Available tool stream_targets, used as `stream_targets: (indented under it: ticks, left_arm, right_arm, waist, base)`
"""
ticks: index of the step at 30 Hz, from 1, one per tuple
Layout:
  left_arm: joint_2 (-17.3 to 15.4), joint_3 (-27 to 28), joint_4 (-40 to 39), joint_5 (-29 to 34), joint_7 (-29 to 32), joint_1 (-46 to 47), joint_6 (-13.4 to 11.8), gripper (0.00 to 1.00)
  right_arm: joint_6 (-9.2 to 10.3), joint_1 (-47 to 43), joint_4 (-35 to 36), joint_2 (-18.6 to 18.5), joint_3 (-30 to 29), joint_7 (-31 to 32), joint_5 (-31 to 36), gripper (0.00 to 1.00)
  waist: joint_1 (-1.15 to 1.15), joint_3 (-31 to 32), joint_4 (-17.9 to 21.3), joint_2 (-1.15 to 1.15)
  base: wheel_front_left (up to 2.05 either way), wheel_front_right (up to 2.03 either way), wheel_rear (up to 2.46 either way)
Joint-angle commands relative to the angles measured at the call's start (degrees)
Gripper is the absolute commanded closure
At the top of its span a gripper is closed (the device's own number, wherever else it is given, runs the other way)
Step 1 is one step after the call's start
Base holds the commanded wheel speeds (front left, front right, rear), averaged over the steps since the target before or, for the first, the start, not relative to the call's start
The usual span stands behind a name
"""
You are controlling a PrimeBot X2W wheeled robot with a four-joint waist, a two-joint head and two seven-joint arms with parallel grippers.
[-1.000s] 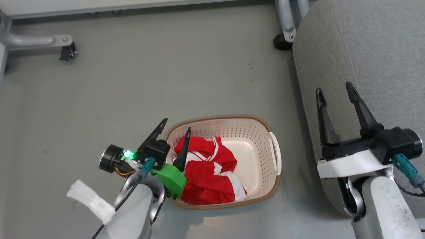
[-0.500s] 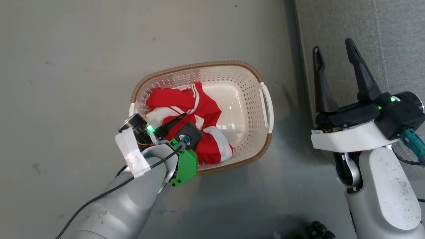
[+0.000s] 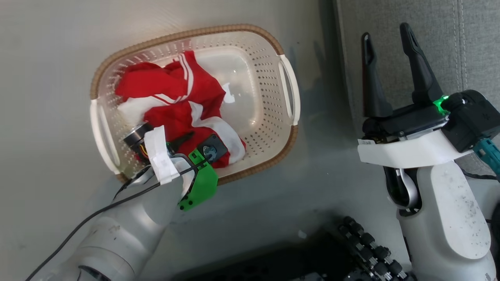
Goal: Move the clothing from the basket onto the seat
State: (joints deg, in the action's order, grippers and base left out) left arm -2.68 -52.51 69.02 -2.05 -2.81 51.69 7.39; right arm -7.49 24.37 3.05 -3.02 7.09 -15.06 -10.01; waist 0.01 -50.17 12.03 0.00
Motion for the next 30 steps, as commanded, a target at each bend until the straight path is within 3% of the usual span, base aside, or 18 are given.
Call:
stream_targets:
  ticks: [1, 16, 17, 18, 24, 30]
  left_arm:
    - [-0.55, -0.67, 0.56, -0.38, 0.50, 1.97, 0.14, 0.00]
    - [-5.10, -5.47, 4.37, -3.22, 10.28, 7.98, -0.50, 0.00]
    - [-5.23, -5.46, 4.43, -3.23, 10.76, 8.12, -0.74, 0.36]
    - [-5.26, -5.37, 4.49, -3.45, 11.16, 8.18, -1.05, 1.00]
    - [-4.47, -5.85, 4.35, -3.59, 9.65, 8.45, -1.95, 1.00]
    - [-2.79, -3.74, 2.76, -7.02, 2.79, 6.27, -1.83, 1.00]
  right_arm:
    - [0.00, 1.25, 0.18, 0.09, 0.33, -0.16, -0.41, 0.00]
    - [0.00, 2.73, -0.14, 0.10, 2.05, -0.17, -5.13, 0.00]
    - [0.00, 2.80, -0.17, 0.11, 2.03, -0.17, -5.13, 0.00]
    - [0.00, 2.89, -0.21, 0.11, 1.94, -0.17, -5.18, 0.00]
    - [0.00, 2.90, -0.21, 0.10, 0.98, -0.17, -4.29, 0.00]
    - [0.00, 1.53, -0.62, 0.09, 0.06, -0.17, -2.75, 0.00]
  waist:
    - [-0.01, -3.95, 3.79, 0.00]
    - [-0.01, -7.50, 7.08, 0.00]
    - [-0.01, -7.55, 7.19, 0.00]
    - [-0.01, -7.56, 7.28, 0.00]
    - [-0.01, -6.22, 6.59, 0.00]
    - [-0.01, -2.00, 4.18, 0.00]
  base:
    - [0.00, 0.00, 0.00]
    - [0.00, 0.00, 0.00]
    - [0.00, 0.00, 0.00]
    - [0.00, 0.00, 0.00]
    - [0.00, 0.00, 0.00]
    - [0.00, 0.00, 0.00]
